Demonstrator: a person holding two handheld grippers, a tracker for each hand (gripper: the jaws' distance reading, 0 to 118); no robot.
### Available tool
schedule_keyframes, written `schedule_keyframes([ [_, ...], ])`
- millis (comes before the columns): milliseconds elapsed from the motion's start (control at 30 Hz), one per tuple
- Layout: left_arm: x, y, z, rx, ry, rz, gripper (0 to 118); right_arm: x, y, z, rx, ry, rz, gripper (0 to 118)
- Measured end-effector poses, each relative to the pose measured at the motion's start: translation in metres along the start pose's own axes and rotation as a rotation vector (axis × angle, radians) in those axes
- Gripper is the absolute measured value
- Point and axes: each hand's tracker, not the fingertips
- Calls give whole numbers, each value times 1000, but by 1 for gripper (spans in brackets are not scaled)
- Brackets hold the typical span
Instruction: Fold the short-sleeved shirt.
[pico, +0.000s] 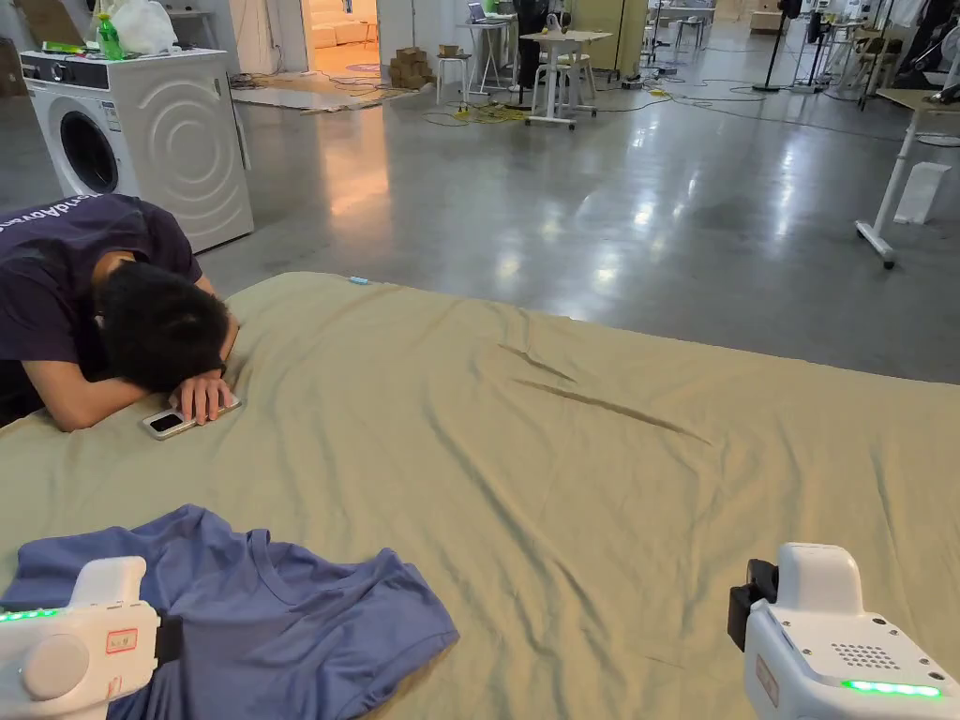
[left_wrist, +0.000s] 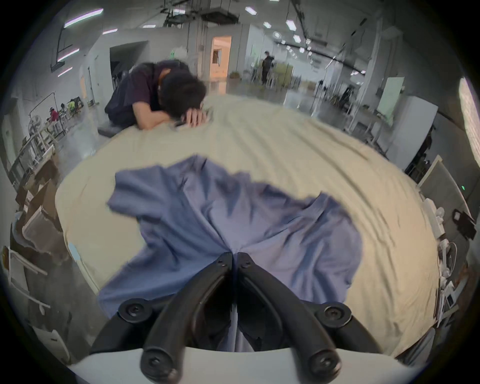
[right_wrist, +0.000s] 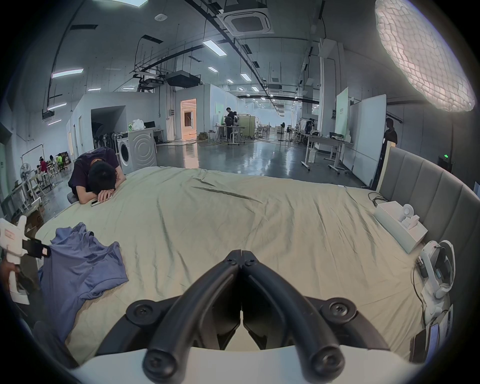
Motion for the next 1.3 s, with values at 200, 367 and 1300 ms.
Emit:
schedule_keyframes([
  [200, 47, 34, 42, 164, -89, -61, 3, 9, 6, 9, 24, -7, -14, 0],
  [367, 99, 69, 67, 268, -188, -148, 3, 24, 14, 22, 54, -27, -24, 0],
  [1300, 499, -7, 18, 47, -828, -619, 3, 200, 5, 121, 132, -362, -162, 0],
])
